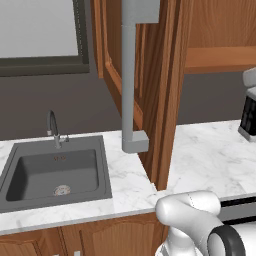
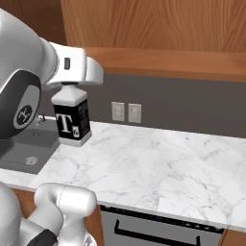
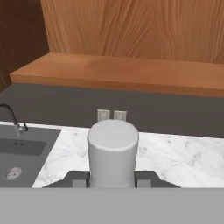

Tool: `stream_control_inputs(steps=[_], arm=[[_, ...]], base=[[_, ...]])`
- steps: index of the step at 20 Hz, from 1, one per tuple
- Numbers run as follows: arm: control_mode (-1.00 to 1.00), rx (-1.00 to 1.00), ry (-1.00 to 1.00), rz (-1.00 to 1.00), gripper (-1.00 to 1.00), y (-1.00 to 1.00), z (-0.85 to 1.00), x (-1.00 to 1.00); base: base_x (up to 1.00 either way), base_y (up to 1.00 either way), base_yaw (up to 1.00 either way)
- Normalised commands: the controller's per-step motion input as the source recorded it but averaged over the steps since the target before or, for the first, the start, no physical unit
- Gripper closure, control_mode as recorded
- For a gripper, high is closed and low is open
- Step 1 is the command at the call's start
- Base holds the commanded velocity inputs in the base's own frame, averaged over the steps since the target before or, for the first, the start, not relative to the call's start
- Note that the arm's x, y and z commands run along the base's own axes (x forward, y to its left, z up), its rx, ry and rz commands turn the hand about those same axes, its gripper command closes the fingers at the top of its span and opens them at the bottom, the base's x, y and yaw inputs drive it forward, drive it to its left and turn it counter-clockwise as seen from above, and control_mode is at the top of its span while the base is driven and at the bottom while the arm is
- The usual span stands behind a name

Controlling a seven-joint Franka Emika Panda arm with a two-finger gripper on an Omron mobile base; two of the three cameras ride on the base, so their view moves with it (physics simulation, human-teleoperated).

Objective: Get the candle and the liquor from the cabinet and move them to the dining counter.

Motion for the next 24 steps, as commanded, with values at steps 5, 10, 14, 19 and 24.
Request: stream_control_inputs(steps=[5,10,14,19,24], arm=[[-1.00,0.00,0.00,0.00,1.00,-0.06,-0.08,-0.05],[-1.00,0.00,0.00,0.00,1.00,0.00,-0.17,0.00],[-1.00,-0.01,0.00,0.00,1.00,0.08,-0.21,0.00],[-1.00,0.00,0.00,0.00,1.00,0.05,-0.03,0.00],[-1.00,0.00,0.00,0.00,1.00,0.01,-0.15,0.00]], base=[[0.00,0.00,0.00],[0.00,0.00,0.00],[0.00,0.00,0.00],[0.00,0.00,0.00],[0.00,0.00,0.00]])
